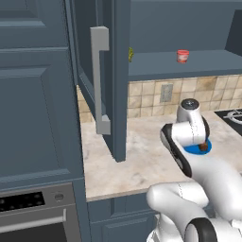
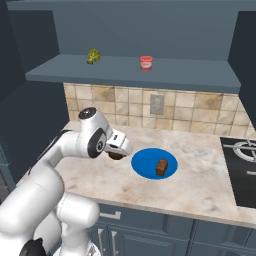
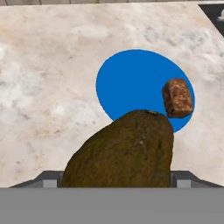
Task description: Pick the avocado and bread from the counter and place them on the plate. Then pick the jam from the cabinet and place it next to the plate. Lastly close the cabinet door.
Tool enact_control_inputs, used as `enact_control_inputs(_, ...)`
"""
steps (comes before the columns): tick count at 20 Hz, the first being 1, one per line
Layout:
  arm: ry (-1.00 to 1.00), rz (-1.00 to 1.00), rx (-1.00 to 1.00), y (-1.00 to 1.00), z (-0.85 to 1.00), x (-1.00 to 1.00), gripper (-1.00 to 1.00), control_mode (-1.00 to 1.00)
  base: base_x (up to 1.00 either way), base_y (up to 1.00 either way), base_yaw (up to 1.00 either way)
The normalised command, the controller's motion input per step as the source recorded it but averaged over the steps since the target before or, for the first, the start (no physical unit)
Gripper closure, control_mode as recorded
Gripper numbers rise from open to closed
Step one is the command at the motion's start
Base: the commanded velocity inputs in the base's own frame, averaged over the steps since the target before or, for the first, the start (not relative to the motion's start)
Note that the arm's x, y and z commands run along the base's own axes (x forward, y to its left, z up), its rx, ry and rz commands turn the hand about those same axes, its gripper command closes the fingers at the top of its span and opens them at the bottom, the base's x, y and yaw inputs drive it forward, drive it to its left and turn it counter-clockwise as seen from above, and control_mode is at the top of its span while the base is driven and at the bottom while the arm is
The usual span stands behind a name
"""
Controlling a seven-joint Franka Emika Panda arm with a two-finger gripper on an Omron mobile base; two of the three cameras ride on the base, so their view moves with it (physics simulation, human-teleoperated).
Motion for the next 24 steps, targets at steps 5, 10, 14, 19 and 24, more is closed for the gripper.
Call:
enact_control_inputs(5, 0.02, 0.00, 0.00, -0.42, 0.00, 0.21, 1.00, -1.00, 0.00, 0.00, 0.00)
enact_control_inputs(10, 0.05, 0.00, 0.00, -0.23, 0.00, 0.34, 1.00, -1.00, 0.00, 0.00, 0.00)
enact_control_inputs(14, 0.05, 0.00, 0.00, -0.13, 0.00, 0.40, 1.00, -1.00, 0.00, 0.00, 0.00)
enact_control_inputs(19, 0.04, 0.00, 0.00, -0.15, 0.00, 0.35, 1.00, -1.00, 0.00, 0.00, 0.00)
enact_control_inputs(24, 0.04, 0.00, 0.00, -0.22, -0.05, 0.12, 1.00, -1.00, 0.00, 0.00, 0.00)
